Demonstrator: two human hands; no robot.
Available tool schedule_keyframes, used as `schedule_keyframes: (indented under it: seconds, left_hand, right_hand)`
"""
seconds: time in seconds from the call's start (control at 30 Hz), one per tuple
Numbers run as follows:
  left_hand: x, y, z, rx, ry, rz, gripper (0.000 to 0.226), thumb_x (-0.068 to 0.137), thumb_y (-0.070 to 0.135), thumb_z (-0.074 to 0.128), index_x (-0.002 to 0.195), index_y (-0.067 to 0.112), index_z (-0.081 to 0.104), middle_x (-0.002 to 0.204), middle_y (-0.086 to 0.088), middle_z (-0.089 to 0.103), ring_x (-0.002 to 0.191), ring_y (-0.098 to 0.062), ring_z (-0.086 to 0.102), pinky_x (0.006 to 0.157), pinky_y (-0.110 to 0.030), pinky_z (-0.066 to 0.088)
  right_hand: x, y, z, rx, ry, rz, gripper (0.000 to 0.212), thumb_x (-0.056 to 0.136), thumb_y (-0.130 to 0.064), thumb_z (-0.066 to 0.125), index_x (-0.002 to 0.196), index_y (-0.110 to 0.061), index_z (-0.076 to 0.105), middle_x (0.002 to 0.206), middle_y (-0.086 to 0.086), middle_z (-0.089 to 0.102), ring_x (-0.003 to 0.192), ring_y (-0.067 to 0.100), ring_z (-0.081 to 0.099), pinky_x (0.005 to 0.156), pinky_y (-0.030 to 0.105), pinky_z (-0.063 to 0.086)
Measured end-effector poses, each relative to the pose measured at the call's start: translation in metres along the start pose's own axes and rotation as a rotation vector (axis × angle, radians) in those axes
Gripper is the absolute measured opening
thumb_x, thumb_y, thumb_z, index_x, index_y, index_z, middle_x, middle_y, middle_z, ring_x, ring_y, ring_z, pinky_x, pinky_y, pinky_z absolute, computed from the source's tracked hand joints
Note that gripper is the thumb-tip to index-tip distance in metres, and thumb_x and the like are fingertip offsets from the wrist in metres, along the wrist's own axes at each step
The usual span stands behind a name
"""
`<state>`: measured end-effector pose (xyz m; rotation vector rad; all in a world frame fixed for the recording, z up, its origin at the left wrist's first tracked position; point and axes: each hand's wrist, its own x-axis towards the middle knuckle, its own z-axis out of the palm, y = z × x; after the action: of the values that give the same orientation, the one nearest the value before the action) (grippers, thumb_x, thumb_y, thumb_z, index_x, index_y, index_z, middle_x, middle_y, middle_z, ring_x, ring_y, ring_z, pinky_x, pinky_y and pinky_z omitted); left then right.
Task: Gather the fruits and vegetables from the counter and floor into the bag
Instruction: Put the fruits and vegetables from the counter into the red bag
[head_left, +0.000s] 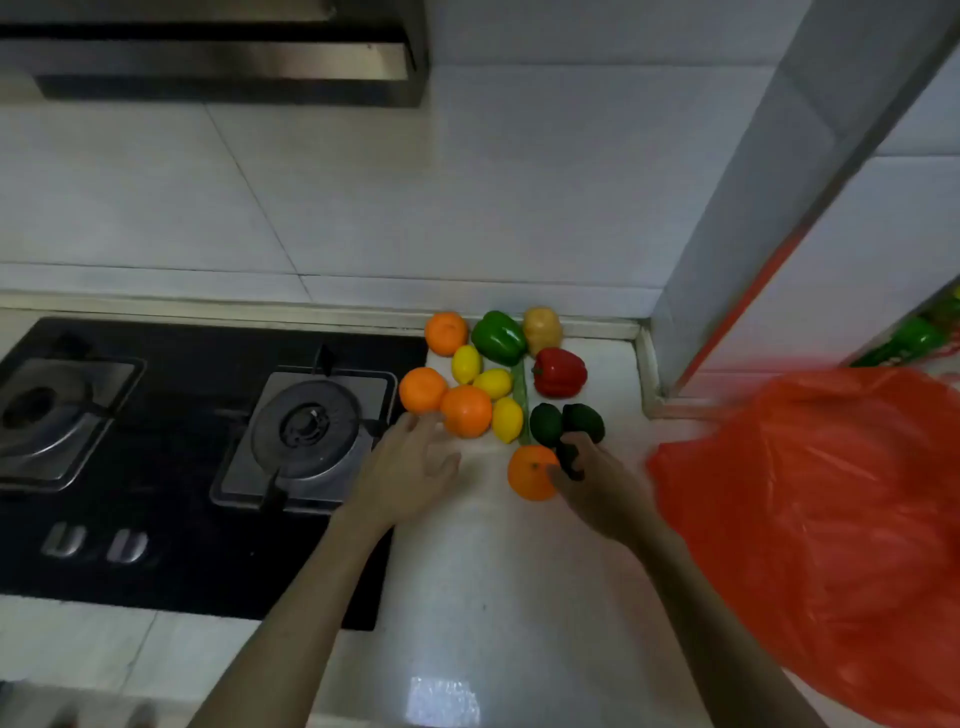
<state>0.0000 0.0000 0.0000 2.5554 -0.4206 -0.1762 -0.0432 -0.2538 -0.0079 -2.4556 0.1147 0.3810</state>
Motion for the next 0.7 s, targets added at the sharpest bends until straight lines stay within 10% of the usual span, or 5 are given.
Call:
schedule_keyframes:
  seconds: [0.4, 0.7]
  left_hand:
    - [0.060, -0.012, 0.045, 0.102, -0.034, 0.029, 0.065, 0.081, 0.055, 0.051, 0.141, 0.037, 0.030, 0.148, -0.010, 0.028, 0.124, -0.040, 0.036, 0.082, -0.050, 0.049]
    - [0.082, -0.018, 0.062, 0.072, -0.030, 0.099, 0.052, 0.080, 0.023, 0.068, 0.128, 0.026, 0.050, 0.140, -0.009, 0.040, 0.118, -0.037, 0.040, 0.090, -0.050, 0.044]
  right_hand:
    - [0.021, 0.001, 0.039, 0.043, 0.012, 0.190, 0.070, 0.089, -0.048, 0.054, 0.146, -0.034, 0.017, 0.134, 0.012, 0.041, 0.111, 0.033, 0.052, 0.083, 0.041, 0.048]
    - [0.030, -0.002, 0.055, 0.010, 0.004, 0.188, 0.077, 0.085, -0.044, 0.063, 0.146, -0.033, 0.017, 0.143, 0.015, 0.029, 0.124, 0.039, 0.040, 0.091, 0.043, 0.048]
